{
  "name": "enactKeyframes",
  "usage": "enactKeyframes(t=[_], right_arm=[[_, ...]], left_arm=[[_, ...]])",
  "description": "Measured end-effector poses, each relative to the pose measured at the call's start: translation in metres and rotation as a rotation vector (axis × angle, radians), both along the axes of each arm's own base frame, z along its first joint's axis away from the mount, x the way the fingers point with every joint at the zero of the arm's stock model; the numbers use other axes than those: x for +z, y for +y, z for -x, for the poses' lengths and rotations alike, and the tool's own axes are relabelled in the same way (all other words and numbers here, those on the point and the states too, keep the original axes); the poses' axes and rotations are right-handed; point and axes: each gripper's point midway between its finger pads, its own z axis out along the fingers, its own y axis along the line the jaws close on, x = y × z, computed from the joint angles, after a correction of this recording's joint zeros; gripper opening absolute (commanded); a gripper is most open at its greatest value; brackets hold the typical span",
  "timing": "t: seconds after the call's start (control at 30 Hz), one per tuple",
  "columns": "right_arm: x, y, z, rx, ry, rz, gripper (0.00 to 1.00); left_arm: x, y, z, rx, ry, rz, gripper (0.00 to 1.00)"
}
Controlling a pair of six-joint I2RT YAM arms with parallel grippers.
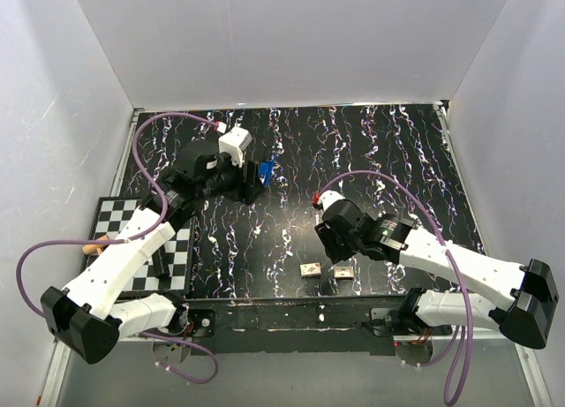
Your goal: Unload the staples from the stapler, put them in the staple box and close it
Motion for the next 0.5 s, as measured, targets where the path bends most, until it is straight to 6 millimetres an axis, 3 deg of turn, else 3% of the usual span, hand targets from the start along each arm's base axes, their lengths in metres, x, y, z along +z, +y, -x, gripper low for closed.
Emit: enactKeyframes(t=[0.27, 0.5], right_arm=[[-0.014, -0.025, 0.015, -0.134, 0.096, 0.07, 0.51], [-0.04, -0.05, 0.046, -0.215, 0.232, 0.123, 0.55]], left_arm=[[-0.024, 0.004, 0.013, -0.043, 0.018, -0.033, 0.59], [-0.04, 0.005, 0.02, -0.066, 0.024, -0.037, 0.6]])
